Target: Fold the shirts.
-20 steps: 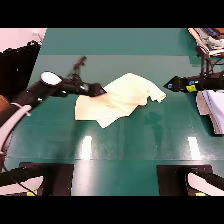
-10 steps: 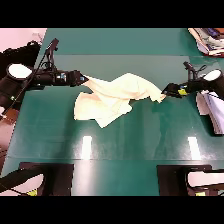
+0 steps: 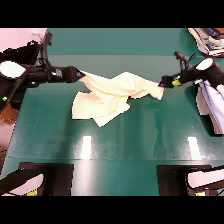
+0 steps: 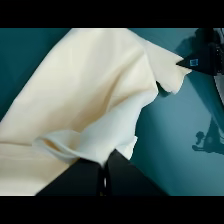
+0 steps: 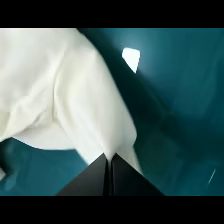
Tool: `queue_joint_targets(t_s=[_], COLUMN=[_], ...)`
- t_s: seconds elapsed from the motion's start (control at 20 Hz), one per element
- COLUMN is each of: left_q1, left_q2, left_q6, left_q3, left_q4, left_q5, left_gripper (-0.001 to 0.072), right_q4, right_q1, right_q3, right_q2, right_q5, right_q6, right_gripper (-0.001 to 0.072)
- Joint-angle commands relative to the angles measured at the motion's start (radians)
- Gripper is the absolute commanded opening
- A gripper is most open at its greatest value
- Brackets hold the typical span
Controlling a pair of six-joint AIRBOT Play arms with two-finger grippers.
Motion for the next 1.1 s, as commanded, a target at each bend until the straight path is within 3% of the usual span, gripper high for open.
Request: queue_joint_targets(t_s=[0.0,0.1,0.55,0.9,1.0,1.05], left_q1=[0.001,0.0,0.0,0.0,0.0,0.0], left_q2=[0.112,0.198,0.406,0.41,0.404,0.391], left_q6=[-0.085,-0.12,-0.134,-0.173,-0.189,-0.237], left_q3=[0.09,0.191,0.681,0.83,0.826,0.81], left_q4=[0.16,0.231,0.234,0.234,0.279,0.337], left_q5=[0.032,0.023,0.007,0.0,-0.053,-0.097], left_gripper=[0.0023,0.0023,0.0022,0.0023,0.0023,0.0022], right_q4=[-0.001,0.0,-0.001,0.003,0.01,0.01], right_q1=[-0.035,-0.068,-0.206,-0.392,-0.388,-0.369], right_q3=[0.094,0.178,0.534,0.583,0.586,0.607], right_q2=[0.135,0.259,0.674,0.764,0.746,0.719], right_q5=[0.013,0.013,-0.037,-0.14,-0.134,-0.108], right_q6=[-0.005,-0.005,-0.019,-0.018,-0.018,-0.018], right_gripper=[0.0009,0.001,0.0009,0.0008,0.0008,0.0007])
